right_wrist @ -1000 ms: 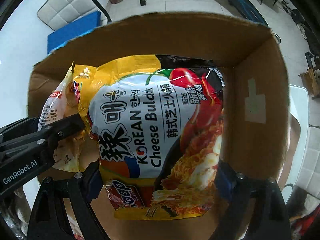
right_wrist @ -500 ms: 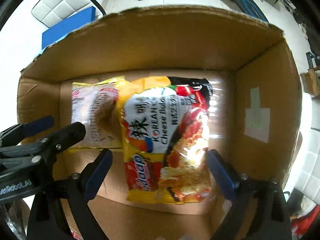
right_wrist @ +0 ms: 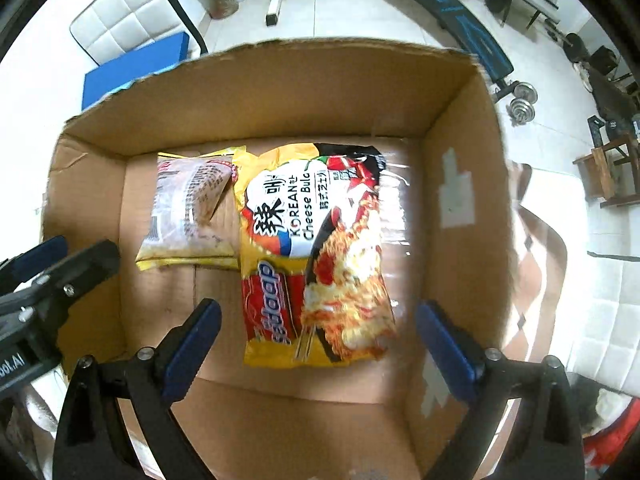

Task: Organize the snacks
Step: 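Carry both packets into the cardboard box and open both tools, then grasp a panda packet with the left tool while the right tool grasps another panda packet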

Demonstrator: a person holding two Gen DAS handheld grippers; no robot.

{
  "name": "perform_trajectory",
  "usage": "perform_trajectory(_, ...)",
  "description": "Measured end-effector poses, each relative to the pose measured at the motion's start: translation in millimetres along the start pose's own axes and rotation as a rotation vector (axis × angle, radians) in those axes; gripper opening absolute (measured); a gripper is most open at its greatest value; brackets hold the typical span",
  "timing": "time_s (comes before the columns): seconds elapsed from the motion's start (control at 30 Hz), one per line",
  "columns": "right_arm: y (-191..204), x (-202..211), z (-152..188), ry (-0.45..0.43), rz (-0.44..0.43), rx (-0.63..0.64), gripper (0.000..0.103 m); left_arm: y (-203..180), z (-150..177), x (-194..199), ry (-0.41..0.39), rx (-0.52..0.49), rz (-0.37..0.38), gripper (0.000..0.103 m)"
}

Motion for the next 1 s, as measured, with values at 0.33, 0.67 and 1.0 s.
perform_trajectory(0.33,-9.3,57.6,50.9,-0.121,0.028,0.006,0.1,-9.7,28.3,65.2,-0.186,-0.034,-0.052,0.087)
perform_trajectory(0.67,-0.6,135.3,102.7,-0.246,0.051,0.012,0.1,-8.1,78.0,127.0,-0.292,-0.014,-0.049,0.087)
perform_trajectory(1.0,6.3,183.3,160.8,-0.318,0.009,-0.035,0.1,2.9,131.7,155.7,-0.301,0.033,-0.007,0.087)
Point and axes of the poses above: each gripper's, at about its wrist camera, not at the fingertips, and x roughly against the way its jaws point, y to its left, z to its underside, the point moved 6 cm from there along -x, roughly the way its jaws point, and after that the axes turned 8 degrees about x, right-handed, at the moved point
